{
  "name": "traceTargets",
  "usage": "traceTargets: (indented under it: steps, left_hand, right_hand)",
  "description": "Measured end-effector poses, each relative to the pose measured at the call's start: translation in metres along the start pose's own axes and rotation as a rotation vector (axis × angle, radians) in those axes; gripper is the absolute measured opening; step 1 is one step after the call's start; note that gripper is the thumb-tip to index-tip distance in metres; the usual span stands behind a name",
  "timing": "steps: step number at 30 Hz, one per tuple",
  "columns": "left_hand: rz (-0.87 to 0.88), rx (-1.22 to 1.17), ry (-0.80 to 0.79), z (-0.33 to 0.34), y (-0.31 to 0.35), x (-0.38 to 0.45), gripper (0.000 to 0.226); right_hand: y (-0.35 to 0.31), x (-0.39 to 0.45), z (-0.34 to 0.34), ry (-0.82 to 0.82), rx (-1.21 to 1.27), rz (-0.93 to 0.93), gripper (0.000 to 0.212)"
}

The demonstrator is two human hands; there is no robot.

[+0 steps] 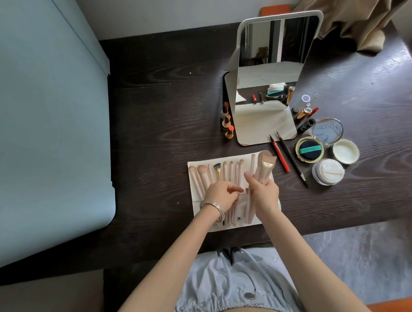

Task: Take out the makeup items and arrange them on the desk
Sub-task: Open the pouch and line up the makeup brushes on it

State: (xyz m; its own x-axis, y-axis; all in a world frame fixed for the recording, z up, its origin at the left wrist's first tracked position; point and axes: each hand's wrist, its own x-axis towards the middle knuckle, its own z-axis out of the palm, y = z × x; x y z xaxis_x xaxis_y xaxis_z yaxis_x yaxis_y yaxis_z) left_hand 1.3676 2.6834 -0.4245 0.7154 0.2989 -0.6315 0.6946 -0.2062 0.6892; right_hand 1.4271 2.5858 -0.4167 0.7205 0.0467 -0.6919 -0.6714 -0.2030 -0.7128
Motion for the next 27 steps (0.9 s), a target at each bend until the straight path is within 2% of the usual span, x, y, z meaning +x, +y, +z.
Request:
traceTargets:
  steps: [3, 5, 9, 13, 17, 21, 24, 27]
  left_hand:
    - [-0.009, -0.077, -0.087, 0.003, 0.005, -0.002, 0.022]
    - [-0.021, -0.151, -0.136, 0.004, 0.008, -0.003, 0.025]
    - [-0.039, -0.208, -0.152, 0.005, 0.011, -0.004, 0.025]
    - [0.011, -0.09, -0.149, 0.008, 0.013, -0.004, 0.026]
    - [-0.048, -0.168, -0.195, 0.006, 0.012, -0.003, 0.026]
    - [-0.086, -0.208, -0.248, 0.002, 0.007, -0.006, 0.027]
    - [-0.092, -0.221, -0.234, 0.003, 0.002, -0.009, 0.028]
    - [-0.111, -0.201, -0.138, 0.003, -0.001, -0.008, 0.027]
  right_hand:
    - [-0.006, -0.003, -0.005, -0.101, 0.092, 0.079, 0.014]
    - [-0.01, -0.005, -0.008, -0.131, 0.069, 0.078, 0.021]
    - [-0.01, -0.003, -0.016, -0.126, 0.024, 0.041, 0.012]
    - [-0.007, -0.004, -0.017, -0.138, -0.005, 0.062, 0.008]
    - [-0.008, -0.006, -0.02, -0.134, 0.007, 0.043, 0.007]
    - [-0.008, -0.004, -0.026, -0.14, -0.129, -0.019, 0.007]
    - [-0.005, -0.001, -0.026, -0.125, -0.23, -0.035, 0.01]
    - [-0.002, 0.004, -0.022, -0.065, -0.291, -0.033, 0.012]
